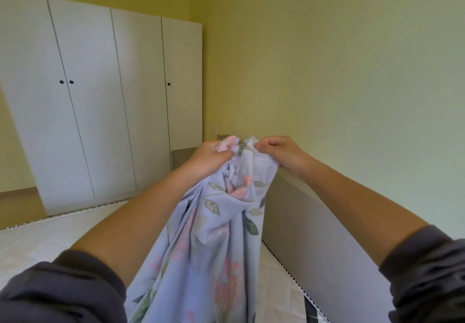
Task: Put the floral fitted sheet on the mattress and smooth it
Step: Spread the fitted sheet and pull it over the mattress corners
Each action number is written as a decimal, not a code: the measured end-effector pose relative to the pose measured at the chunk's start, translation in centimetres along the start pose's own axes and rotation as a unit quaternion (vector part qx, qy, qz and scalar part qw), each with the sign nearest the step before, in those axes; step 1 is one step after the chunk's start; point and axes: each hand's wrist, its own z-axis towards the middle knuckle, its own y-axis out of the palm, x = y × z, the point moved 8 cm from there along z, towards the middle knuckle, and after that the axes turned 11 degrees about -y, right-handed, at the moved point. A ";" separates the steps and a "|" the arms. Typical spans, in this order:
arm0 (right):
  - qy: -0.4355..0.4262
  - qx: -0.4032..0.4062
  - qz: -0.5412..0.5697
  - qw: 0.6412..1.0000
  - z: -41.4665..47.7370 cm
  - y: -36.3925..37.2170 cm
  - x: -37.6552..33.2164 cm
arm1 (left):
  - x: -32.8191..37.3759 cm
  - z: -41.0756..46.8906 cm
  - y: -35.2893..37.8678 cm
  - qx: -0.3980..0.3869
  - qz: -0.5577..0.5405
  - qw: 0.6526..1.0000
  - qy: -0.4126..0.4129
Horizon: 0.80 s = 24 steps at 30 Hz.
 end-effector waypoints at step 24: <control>0.141 -0.553 -0.460 0.680 -9.8 7.6 11.1 | -6.3 -3.5 -17.5 0.264 0.191 0.941 -0.088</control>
